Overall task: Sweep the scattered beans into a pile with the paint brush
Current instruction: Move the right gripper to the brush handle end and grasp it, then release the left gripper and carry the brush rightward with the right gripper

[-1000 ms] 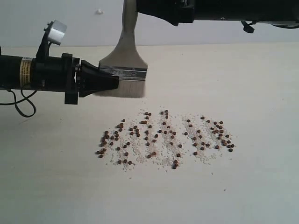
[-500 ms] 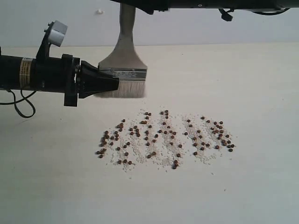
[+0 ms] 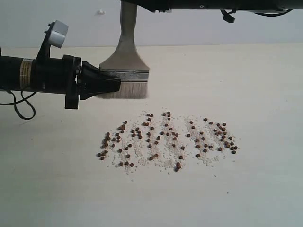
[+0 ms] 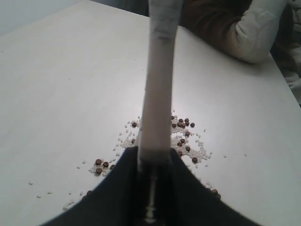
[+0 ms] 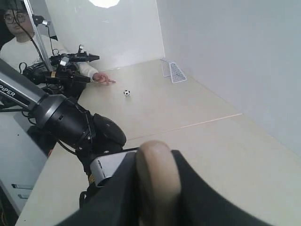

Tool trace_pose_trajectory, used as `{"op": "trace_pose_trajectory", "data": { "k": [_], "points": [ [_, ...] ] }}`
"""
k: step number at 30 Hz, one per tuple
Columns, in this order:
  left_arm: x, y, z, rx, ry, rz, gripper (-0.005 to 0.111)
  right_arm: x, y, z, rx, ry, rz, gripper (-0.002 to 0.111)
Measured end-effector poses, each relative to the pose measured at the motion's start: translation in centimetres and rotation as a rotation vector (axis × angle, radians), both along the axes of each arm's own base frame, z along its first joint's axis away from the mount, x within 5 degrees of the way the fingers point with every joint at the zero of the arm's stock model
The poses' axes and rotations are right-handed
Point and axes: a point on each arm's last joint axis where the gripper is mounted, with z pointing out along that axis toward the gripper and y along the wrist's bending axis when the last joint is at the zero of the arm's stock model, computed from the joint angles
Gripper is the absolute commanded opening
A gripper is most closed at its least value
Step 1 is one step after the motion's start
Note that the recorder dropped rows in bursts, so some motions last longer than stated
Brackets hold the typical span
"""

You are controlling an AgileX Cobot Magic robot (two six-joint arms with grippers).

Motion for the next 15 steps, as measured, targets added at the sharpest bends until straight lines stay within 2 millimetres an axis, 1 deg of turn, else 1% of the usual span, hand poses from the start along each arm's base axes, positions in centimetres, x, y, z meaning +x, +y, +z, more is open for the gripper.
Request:
{"op": "trace_pose_trajectory", "data": {
  "k": [1, 2, 4, 7, 8, 9, 10, 11, 15],
  "points": [
    [0.0, 0.0, 0.0, 0.0, 0.0, 0.0, 0.001, 0.0, 0.0, 0.0, 0.0, 0.0, 0.0, 0.0],
    [0.0, 0.0, 0.0, 0.0, 0.0, 0.0, 0.005, 0.0, 0.0, 0.0, -0.001, 0.0, -0.002, 0.0],
    [0.0, 0.0, 0.0, -0.001, 0.0, 0.002, 0.018, 0.1, 0.0, 0.0, -0.003, 0.009, -0.008, 0.0],
    [0.1, 0.0, 0.0, -0.004, 0.001, 0.009, 0.047, 0.3, 0.0, -0.1, -0.009, 0.019, -0.028, 0.0],
    [0.1, 0.0, 0.1, -0.01, 0.002, 0.016, 0.059, 0.3, 0.0, -0.1, -0.011, 0.026, -0.034, 0.0],
    [0.2, 0.0, 0.1, -0.011, 0.002, 0.021, 0.064, 0.4, 0.0, -0.2, -0.018, 0.028, -0.043, 0.0],
    [0.2, 0.0, 0.1, -0.012, 0.002, 0.023, 0.068, 0.5, 0.0, -0.3, -0.026, 0.027, -0.059, 0.0],
    [0.2, 0.0, 0.1, -0.016, 0.007, 0.025, 0.068, 0.7, 0.0, -0.3, -0.034, 0.027, -0.077, 0.0],
    [0.3, 0.0, 0.2, -0.025, 0.041, 0.041, 0.065, 1.0, -0.1, -0.6, -0.056, 0.034, -0.119, 0.0]
  ]
}}
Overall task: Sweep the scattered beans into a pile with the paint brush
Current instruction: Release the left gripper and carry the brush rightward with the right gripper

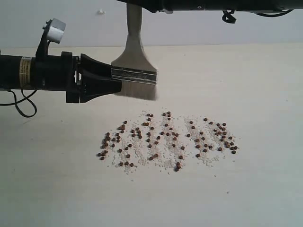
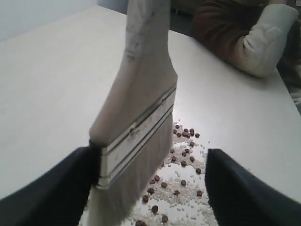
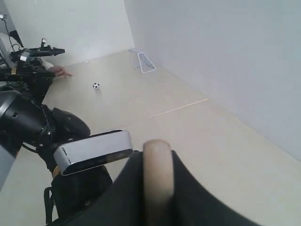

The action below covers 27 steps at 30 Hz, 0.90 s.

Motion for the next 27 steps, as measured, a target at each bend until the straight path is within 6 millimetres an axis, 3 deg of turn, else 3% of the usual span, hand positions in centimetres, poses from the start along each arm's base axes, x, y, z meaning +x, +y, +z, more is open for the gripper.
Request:
{"op": "trace_pose_trajectory", "data": {
  "k": [4, 8, 11, 13, 15, 18, 22, 27],
  "points": [
    [0.1, 0.3, 0.0, 0.003, 0.023, 0.006, 0.061, 0.6, -0.9, 0.0, -0.018, 0.009, -0.053, 0.0],
    [-0.1, 1.3, -0.3, 0.036, 0.089, -0.003, 0.054, 2.0, -3.4, 0.6, -0.046, 0.032, -0.215, 0.0],
    [-0.1, 2.5, 0.2, 0.052, 0.153, 0.021, 0.029, 2.5, -5.3, 1.7, -0.059, 0.053, -0.322, 0.0],
    [-0.1, 3.4, 0.7, 0.061, 0.201, 0.045, 0.004, 2.2, -5.9, 2.6, -0.073, 0.065, -0.368, 0.0],
    [-0.4, 4.3, 1.3, 0.089, 0.258, 0.059, 0.0, 1.7, -6.4, 3.8, -0.103, 0.089, -0.423, 0.0],
    [-1.0, 5.0, 2.2, 0.084, 0.341, 0.101, 0.0, -0.3, -7.6, 5.5, -0.106, 0.104, -0.527, 0.0],
    [-3.3, 5.2, 3.3, 0.063, 0.407, 0.157, 0.0, -5.5, -10.2, 6.0, -0.128, 0.102, -0.725, 0.0],
    [-5.3, 6.3, 4.7, 0.07, 0.385, 0.48, 0.0, -11.0, -12.1, 5.6, -0.081, 0.123, -0.84, 0.0]
  ]
}}
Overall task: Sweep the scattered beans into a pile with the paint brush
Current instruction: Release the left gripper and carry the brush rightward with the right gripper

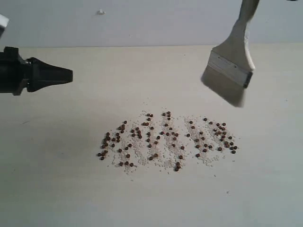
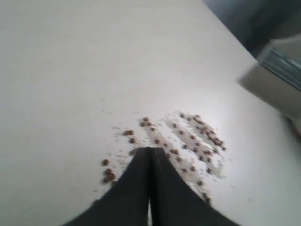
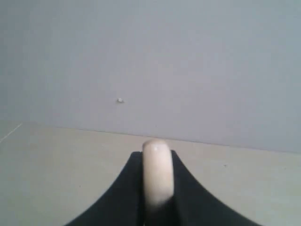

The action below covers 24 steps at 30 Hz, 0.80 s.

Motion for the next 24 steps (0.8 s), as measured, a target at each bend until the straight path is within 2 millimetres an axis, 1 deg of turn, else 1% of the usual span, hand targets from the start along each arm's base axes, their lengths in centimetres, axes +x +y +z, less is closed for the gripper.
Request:
{"op": "trace_pose_trajectory", "data": {
  "k": [2, 3, 7, 9, 10, 11, 14, 18, 19, 21, 24],
  "points": [
    [-0.8, 0.8, 1.1, 0.063, -0.051, 0.114, 0.0, -1.8, -0.5, -0.1, 0.011, -0.009, -0.014, 0.0],
    [-1.4, 1.4, 2.4, 0.097, -0.095, 0.199, 0.0, -3.3, -0.8, 0.4, 0.019, -0.038, -0.02, 0.0],
    [-3.4, 2.3, 5.4, 0.098, -0.192, 0.35, 0.0, -6.2, -1.6, 1.1, 0.034, -0.097, -0.05, 0.0],
    [-5.4, 2.8, 7.0, 0.075, -0.251, 0.437, 0.0, -7.6, -2.0, 1.4, 0.052, -0.126, -0.061, 0.0],
    [-7.3, 3.2, 8.2, 0.05, -0.305, 0.5, 0.0, -8.6, -2.2, 1.3, 0.06, -0.136, -0.067, 0.0],
    [-8.6, 3.4, 8.7, 0.032, -0.331, 0.53, 0.0, -9.0, -2.3, 1.1, 0.062, -0.138, -0.067, 0.0],
    [-12.3, 3.8, 9.2, -0.032, -0.399, 0.588, 0.0, -9.8, -2.4, -0.2, 0.059, -0.117, -0.072, 0.0],
    [-17.0, 4.3, 8.6, -0.125, -0.479, 0.668, 0.0, -10.1, -2.5, -2.2, 0.046, -0.062, -0.073, 0.0],
    [-18.1, 4.5, 8.2, -0.146, -0.501, 0.692, 0.0, -10.2, -2.5, -3.0, 0.042, -0.041, -0.073, 0.0],
    [-20.0, 4.7, 7.7, -0.198, -0.55, 0.727, 0.0, -10.4, -2.6, -3.8, 0.032, -0.02, -0.074, 0.0],
    [-22.4, 4.8, 7.0, -0.26, -0.633, 0.73, 0.0, -10.6, -2.6, -4.5, 0.017, -0.007, -0.072, 0.0]
  ]
}}
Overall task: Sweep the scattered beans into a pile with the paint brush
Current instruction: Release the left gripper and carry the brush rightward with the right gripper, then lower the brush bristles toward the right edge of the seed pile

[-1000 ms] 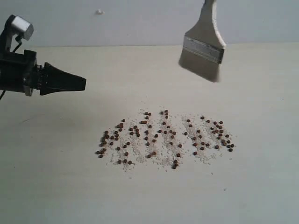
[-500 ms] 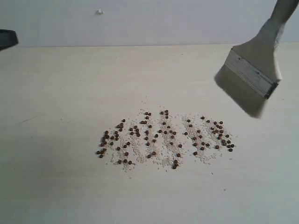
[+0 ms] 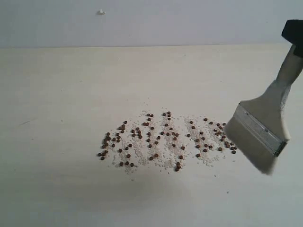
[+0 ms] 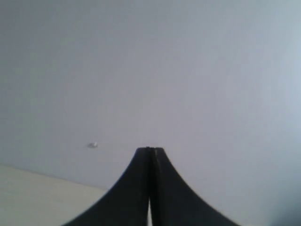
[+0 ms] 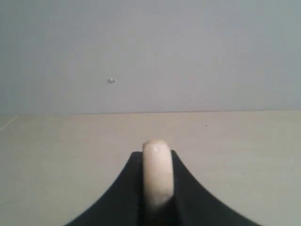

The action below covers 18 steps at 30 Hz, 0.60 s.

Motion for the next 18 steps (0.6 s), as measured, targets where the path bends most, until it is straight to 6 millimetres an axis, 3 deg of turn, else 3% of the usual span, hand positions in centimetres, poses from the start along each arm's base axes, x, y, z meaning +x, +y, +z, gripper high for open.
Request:
{"op": "trace_pose_trajectory", "data": {
  "k": [4, 12, 18],
  "points": [
    [-1.5, -0.2, -0.7, 0.041, -0.071, -0.012, 0.0, -0.3, 0.1, -0.1, 0.005, -0.005, 0.017, 0.0],
    [-1.1, -0.5, -2.4, 0.092, -0.023, -0.033, 0.0, -0.4, 0.3, 0.0, -0.006, -0.016, 0.042, 0.0],
    [-1.1, -0.6, -2.5, 0.098, -0.019, -0.045, 0.0, 0.5, -2.0, 0.5, -0.15, -0.035, -0.205, 0.0]
  ]
}}
